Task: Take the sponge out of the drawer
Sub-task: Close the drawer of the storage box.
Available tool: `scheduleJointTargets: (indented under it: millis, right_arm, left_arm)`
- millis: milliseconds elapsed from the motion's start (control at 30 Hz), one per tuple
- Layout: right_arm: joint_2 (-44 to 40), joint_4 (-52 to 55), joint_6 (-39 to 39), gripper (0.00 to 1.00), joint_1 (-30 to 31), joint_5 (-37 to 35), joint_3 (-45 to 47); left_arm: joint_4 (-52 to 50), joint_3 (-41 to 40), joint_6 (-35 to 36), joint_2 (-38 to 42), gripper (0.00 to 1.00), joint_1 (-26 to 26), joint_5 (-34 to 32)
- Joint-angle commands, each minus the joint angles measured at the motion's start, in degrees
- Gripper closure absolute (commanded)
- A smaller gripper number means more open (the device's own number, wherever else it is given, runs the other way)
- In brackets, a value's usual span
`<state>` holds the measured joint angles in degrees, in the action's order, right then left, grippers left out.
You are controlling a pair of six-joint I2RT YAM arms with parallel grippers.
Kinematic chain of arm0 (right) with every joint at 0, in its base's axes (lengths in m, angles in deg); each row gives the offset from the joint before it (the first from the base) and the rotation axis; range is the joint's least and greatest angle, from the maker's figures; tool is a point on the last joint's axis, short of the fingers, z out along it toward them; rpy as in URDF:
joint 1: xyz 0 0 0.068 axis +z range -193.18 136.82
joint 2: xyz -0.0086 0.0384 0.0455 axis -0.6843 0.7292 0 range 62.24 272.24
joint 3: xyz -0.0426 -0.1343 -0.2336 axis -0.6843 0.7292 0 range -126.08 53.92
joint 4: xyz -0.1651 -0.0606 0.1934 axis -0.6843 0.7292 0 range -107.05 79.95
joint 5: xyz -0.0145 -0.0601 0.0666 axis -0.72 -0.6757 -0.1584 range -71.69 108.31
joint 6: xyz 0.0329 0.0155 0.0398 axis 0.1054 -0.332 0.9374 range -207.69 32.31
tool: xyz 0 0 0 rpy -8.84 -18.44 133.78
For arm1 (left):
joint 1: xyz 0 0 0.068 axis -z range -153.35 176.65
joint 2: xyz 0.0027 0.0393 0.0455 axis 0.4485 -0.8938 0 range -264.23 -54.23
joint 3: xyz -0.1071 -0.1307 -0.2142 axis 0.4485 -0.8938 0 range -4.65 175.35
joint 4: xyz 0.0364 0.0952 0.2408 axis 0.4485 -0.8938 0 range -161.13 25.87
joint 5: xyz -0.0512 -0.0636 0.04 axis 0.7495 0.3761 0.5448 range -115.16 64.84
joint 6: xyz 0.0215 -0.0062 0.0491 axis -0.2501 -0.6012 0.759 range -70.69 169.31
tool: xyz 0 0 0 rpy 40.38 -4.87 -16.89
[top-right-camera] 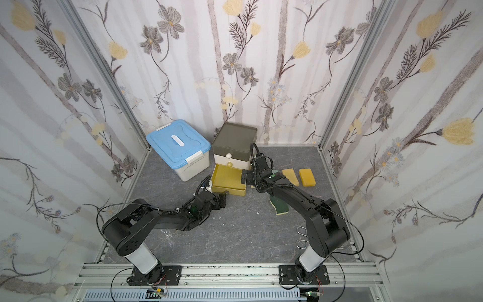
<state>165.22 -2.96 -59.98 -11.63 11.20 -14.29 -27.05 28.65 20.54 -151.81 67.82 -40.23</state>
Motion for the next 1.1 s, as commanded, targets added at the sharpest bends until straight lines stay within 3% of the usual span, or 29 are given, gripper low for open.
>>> scheduleJointTargets:
  millis: [0,367,567,800,933,1067]
  right_arm:
    - [2.10,-1.81,-2.36,0.00,-0.06,-2.40,-4.01]
    - [4.33,-4.14,-8.72,0.00,0.54,-8.73,-19.26]
    - [7.42,-14.46,-15.20,0.00,0.27,-2.22,-23.91]
    - [19.69,-5.72,-14.62,0.00,-1.90,6.00,-42.54]
    - [27.04,3.90,-12.76,0.00,-2.45,5.96,-54.70]
    - [30.38,7.84,-11.22,0.00,-3.49,9.58,-58.18]
  left_arm:
    - [1.37,1.35,-0.32,-1.09,0.07,-0.03,0.97]
    - [0.95,5.40,2.71,-3.45,0.05,-0.40,1.48]
    - [2.15,6.60,2.09,-5.00,0.05,-0.69,3.91]
    - [4.01,6.42,1.18,-6.27,0.05,-1.16,5.77]
    - [4.94,7.19,1.02,-7.25,0.05,-2.25,7.47]
    - [7.08,7.59,0.30,-8.59,0.05,-3.69,9.83]
